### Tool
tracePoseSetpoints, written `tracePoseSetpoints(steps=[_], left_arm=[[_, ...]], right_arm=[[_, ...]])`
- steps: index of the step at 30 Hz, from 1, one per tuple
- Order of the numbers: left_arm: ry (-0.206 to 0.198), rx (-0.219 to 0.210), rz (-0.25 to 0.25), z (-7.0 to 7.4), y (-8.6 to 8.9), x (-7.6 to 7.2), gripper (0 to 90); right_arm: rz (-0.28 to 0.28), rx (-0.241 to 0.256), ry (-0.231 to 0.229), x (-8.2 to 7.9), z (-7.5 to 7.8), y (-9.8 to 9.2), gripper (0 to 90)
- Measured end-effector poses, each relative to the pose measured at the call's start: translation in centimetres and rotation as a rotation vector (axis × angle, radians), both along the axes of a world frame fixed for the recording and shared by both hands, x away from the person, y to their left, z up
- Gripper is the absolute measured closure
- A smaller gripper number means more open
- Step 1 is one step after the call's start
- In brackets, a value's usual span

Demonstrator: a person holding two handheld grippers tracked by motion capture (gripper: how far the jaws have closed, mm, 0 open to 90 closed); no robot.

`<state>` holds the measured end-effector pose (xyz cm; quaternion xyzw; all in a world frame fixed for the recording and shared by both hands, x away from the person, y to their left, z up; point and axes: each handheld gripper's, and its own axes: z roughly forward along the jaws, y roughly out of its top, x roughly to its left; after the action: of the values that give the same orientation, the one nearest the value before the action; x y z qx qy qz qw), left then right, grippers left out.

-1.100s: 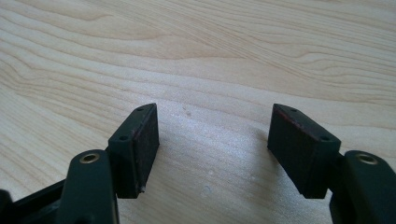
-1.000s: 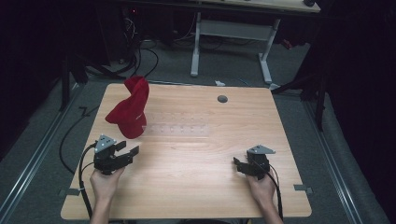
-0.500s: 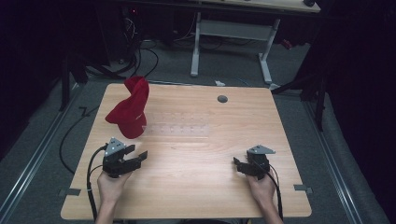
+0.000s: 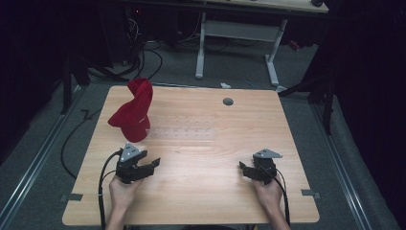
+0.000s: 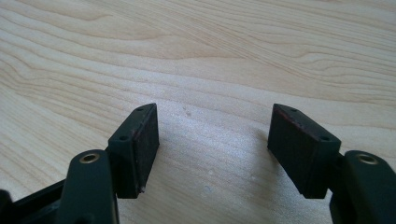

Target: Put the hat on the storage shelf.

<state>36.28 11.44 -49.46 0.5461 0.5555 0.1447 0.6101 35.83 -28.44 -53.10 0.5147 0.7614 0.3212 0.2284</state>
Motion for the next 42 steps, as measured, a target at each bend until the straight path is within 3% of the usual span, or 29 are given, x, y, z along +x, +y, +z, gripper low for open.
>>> tracePoseSetpoints(steps=[7,19,32,38,42], left_arm=[[0.007,0.053,-0.027,-0.8,-1.4,0.2,39.8],[-0.01,0.101,-0.03,-2.4,-3.1,0.7,39.4],[0.011,0.147,-0.013,-3.9,-4.0,1.4,37.9],[0.056,0.177,-0.043,-5.0,-4.3,1.7,34.9],[0.042,0.169,-0.037,-5.1,-4.3,1.7,33.1]], right_arm=[[0.0,0.0,0.0,0.0,0.0,0.0,33.9],[0.0,-0.001,0.0,0.0,0.0,0.0,33.9],[0.0,0.0,0.0,0.0,0.0,0.0,33.8],[0.001,0.0,0.0,0.0,0.0,0.0,33.6],[0.003,-0.001,0.0,0.0,0.0,0.0,33.3]])
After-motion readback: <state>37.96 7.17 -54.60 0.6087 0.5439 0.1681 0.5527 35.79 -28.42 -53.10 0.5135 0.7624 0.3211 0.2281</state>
